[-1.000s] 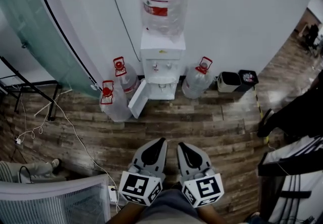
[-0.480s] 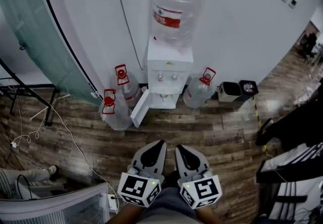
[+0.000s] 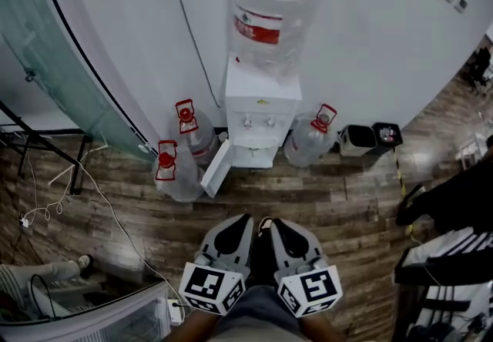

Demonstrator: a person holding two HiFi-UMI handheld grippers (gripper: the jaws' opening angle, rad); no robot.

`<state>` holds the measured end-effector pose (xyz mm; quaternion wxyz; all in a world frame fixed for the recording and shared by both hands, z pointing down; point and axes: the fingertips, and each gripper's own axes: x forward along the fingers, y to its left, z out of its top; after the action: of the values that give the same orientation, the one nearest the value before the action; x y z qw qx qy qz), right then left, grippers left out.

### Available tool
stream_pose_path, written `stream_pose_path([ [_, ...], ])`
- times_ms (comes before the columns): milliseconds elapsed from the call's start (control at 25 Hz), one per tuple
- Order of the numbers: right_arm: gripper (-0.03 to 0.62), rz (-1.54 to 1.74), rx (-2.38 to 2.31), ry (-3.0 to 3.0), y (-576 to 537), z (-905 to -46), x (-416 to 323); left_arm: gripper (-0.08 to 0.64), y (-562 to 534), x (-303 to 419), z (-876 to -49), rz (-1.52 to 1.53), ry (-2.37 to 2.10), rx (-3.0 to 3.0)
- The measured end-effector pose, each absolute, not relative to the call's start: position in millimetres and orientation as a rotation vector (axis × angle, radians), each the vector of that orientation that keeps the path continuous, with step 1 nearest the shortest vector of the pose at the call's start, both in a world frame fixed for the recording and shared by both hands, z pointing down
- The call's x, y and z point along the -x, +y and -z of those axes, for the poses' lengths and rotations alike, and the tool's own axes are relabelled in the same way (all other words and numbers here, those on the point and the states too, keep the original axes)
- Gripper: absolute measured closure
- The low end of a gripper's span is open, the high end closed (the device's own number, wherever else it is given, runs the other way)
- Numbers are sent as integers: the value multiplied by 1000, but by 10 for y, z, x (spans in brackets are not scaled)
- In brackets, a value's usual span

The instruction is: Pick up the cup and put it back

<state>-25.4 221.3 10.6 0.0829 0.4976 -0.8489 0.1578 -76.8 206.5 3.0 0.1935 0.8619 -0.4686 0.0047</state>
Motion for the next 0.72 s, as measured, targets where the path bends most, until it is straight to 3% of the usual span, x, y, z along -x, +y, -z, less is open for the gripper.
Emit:
stream_pose_path([
  [720,568,-566,-1348,-2570,515,-293,-311,552,401,189,-175,-82,-1388,-2334],
])
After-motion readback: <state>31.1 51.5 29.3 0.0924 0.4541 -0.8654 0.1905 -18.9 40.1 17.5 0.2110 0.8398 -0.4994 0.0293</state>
